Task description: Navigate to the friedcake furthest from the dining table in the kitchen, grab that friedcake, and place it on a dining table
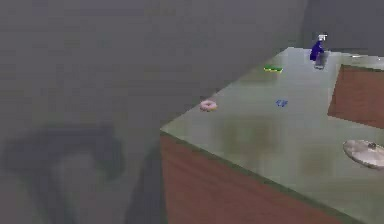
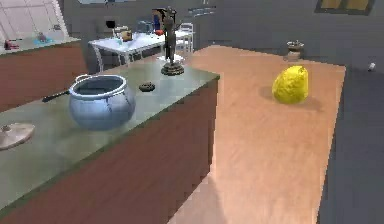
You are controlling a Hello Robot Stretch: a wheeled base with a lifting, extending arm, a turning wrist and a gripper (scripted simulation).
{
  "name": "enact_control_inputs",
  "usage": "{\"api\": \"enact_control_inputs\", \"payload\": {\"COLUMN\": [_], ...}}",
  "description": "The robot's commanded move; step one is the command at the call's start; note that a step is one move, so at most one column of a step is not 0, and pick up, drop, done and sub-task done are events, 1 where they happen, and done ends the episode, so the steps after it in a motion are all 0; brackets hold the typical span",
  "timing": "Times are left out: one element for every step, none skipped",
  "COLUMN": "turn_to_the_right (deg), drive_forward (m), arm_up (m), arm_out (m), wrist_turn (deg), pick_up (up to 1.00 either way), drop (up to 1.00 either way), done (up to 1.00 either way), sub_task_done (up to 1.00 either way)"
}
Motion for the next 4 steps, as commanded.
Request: {"api": "enact_control_inputs", "payload": {"turn_to_the_right": [-45.0, -36.0, -3.0, 45.0], "drive_forward": [0.0, 0.0, 0.0, 0.0], "arm_up": [0.0, 0.0, 0.0, 0.0], "arm_out": [0.0, 0.0, 0.0, 0.0], "wrist_turn": [0.0, 0.0, 0.0, 0.0], "pick_up": [0.0, 0.0, 0.0, 0.0], "drop": [0.0, 0.0, 0.0, 0.0], "done": [0.0, 0.0, 0.0, 0.0], "sub_task_done": [0.0, 0.0, 0.0, 0.0]}}
